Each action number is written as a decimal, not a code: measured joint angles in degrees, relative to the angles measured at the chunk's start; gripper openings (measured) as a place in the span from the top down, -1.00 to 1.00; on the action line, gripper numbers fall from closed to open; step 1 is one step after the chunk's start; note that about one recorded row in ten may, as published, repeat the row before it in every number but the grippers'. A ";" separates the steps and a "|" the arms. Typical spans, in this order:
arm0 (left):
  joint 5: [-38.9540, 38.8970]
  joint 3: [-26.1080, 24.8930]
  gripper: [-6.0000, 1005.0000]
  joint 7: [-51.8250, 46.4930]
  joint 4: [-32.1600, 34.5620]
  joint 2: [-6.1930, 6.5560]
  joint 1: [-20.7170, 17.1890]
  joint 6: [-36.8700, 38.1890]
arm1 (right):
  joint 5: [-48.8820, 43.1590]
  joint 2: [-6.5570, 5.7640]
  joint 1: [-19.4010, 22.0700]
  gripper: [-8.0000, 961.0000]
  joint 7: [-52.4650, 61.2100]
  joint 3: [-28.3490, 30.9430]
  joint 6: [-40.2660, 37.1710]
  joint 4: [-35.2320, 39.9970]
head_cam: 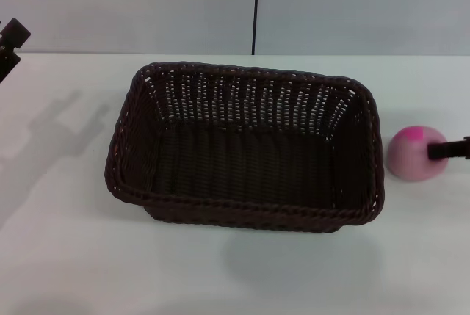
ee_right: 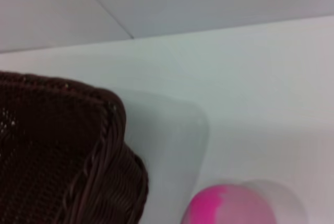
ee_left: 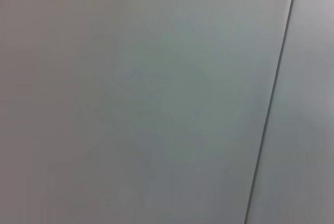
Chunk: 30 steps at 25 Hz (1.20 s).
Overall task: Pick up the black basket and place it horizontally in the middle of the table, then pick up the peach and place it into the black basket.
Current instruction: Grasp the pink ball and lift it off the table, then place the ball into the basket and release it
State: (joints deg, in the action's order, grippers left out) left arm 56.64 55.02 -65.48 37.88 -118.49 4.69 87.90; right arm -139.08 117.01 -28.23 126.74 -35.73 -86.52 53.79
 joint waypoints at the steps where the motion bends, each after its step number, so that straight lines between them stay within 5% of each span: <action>1: 0.01 0.00 -0.33 0.00 0.00 0.00 -0.05 0.00 | 0.41 -0.01 0.10 0.64 -0.03 0.82 -0.11 0.29; 13: -0.09 0.00 -0.33 0.00 -0.58 0.13 -0.24 0.03 | 15.09 0.59 6.18 0.78 2.63 4.55 -7.84 20.66; 19: 0.15 0.06 -0.33 0.21 -0.81 0.09 0.22 0.33 | 29.31 1.93 5.76 0.85 -0.52 -3.98 -14.23 29.07; 22: 0.18 0.08 -0.33 0.32 -1.00 0.07 0.24 0.63 | 34.79 1.87 4.62 0.89 -4.23 -14.93 -11.39 26.13; 25: 0.01 0.05 -0.33 0.70 -2.28 0.09 0.32 1.80 | 35.05 1.82 3.48 0.93 -5.71 -18.58 -8.08 23.06; 30: -0.03 -0.04 -0.33 3.04 -3.92 0.16 -0.19 2.93 | 35.99 1.70 0.42 0.69 -10.01 -22.95 -2.75 13.51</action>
State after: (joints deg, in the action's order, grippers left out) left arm 56.60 54.98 -62.43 33.95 -118.33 4.50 90.83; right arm -103.09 118.71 -27.81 116.73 -58.68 -89.26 67.30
